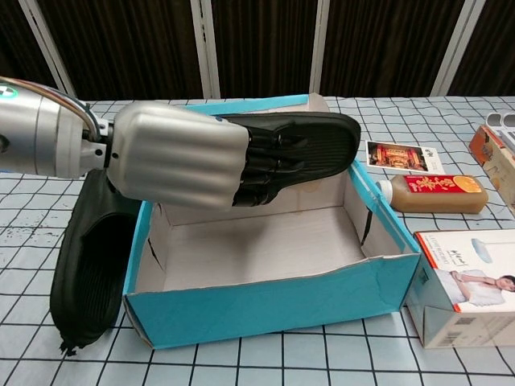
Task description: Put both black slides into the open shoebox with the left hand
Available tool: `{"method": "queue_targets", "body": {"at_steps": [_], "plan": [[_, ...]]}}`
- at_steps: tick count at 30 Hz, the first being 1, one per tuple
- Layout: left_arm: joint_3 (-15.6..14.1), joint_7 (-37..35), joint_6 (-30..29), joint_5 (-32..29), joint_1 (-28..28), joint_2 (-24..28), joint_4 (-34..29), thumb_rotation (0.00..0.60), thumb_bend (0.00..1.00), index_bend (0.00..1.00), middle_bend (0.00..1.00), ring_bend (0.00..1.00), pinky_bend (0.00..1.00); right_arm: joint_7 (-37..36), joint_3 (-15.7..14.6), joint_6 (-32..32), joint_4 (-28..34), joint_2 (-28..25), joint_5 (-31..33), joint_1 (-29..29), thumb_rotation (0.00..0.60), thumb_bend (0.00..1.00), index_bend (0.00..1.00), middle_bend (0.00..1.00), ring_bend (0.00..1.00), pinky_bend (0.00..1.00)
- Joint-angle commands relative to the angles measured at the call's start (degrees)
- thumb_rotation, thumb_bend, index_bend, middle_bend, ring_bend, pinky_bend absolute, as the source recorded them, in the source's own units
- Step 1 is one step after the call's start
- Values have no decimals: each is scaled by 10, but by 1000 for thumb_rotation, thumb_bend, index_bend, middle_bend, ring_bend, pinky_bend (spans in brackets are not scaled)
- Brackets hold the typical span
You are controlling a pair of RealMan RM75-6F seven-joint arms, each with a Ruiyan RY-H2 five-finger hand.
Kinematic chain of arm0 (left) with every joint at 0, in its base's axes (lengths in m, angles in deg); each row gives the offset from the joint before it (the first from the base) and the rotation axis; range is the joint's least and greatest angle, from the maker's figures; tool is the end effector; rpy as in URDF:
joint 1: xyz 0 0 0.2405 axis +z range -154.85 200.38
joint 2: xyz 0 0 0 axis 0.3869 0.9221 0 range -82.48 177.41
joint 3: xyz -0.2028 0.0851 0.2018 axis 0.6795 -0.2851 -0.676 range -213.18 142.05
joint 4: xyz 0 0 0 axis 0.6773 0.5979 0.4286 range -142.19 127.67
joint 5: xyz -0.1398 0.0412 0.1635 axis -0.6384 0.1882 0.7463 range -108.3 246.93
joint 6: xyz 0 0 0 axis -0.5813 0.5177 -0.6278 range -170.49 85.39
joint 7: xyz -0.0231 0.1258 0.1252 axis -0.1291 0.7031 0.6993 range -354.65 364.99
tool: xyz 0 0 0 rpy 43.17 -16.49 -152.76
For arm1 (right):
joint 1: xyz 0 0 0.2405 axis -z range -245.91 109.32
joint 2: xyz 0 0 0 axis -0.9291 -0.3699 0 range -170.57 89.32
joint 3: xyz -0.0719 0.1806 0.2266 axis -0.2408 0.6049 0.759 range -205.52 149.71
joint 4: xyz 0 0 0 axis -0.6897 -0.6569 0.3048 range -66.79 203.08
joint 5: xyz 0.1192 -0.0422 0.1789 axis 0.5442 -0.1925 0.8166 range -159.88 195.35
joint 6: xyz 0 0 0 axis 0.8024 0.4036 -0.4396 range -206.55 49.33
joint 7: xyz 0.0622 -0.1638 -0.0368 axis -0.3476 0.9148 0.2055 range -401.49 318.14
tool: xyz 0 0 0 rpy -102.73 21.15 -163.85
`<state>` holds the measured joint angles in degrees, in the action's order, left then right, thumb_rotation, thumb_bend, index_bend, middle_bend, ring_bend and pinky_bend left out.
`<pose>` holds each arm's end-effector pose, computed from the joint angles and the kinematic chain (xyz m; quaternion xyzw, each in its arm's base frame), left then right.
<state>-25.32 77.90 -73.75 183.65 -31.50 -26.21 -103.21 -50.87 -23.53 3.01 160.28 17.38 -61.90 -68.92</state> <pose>-0.0607 0.3382 -0.0285 -0.7873 0.5230 -0.1555 0.2873 -0.3933 -0.1969 0.2138 0.5315 -0.4524 0.3604 0.6188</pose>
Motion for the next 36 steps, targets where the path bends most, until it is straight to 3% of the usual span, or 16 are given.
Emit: {"method": "queue_targets", "body": {"at_steps": [1, 36], "plan": [[-3, -4, -5, -3, 3, -3, 1, 600, 503, 316, 436, 45, 48, 0, -1, 0, 1, 0, 0, 0, 600, 234, 172, 165, 219, 218], [-42, -44, -37, -57, 12, -41, 32, 600, 503, 315, 462, 58, 48, 2, 1, -5, 3, -2, 7, 0, 600, 234, 172, 165, 219, 218]]}}
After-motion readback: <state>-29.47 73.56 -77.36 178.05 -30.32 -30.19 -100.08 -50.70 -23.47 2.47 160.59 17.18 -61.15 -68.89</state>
